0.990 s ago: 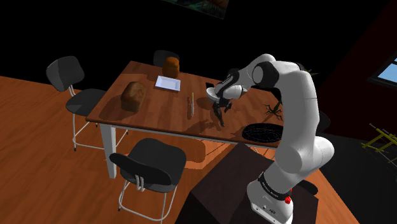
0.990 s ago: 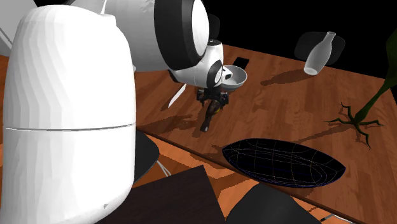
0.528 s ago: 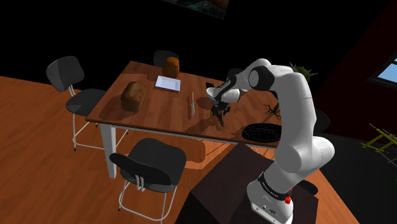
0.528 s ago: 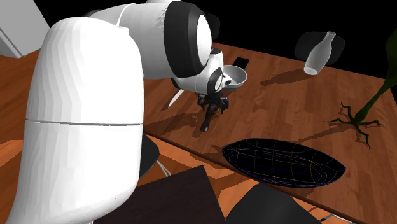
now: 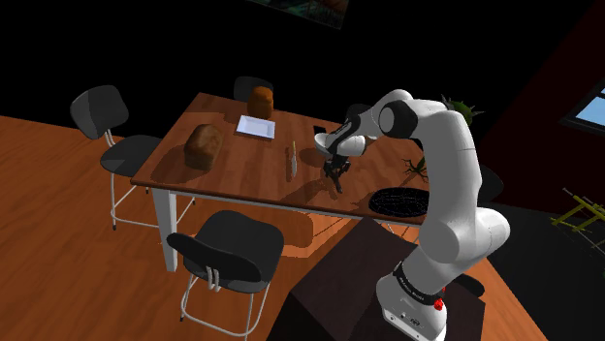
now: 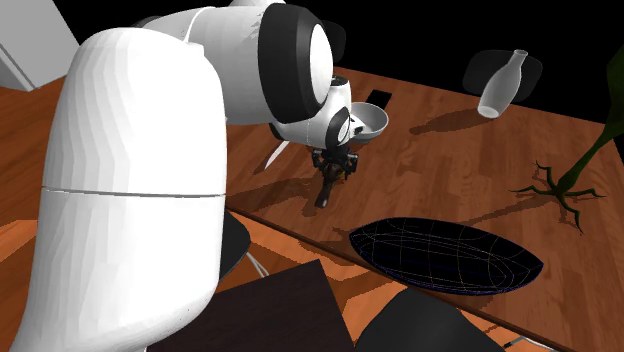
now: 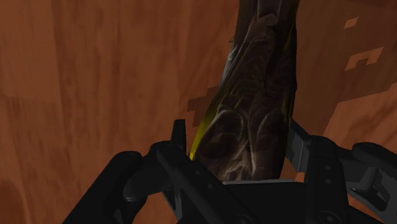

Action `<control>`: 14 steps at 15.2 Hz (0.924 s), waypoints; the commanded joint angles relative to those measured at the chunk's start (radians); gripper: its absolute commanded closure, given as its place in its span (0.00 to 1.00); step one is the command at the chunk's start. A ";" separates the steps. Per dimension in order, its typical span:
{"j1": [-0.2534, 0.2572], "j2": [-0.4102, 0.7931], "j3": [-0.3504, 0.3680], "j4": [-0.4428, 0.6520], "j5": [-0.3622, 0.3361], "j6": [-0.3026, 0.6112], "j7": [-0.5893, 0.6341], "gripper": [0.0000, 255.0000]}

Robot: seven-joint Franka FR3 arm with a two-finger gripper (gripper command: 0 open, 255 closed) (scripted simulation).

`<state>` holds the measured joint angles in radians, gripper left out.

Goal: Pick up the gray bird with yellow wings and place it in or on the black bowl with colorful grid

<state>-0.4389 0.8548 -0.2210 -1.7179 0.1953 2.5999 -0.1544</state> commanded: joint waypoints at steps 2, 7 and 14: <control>0.000 0.000 0.000 0.000 0.000 0.000 0.000 1.00; 0.000 0.000 0.000 0.000 0.000 0.000 0.000 1.00; 0.012 -0.069 -0.015 -0.029 -0.011 -0.041 0.004 1.00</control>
<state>-0.4286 0.7991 -0.2329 -1.7413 0.1863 2.5669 -0.1510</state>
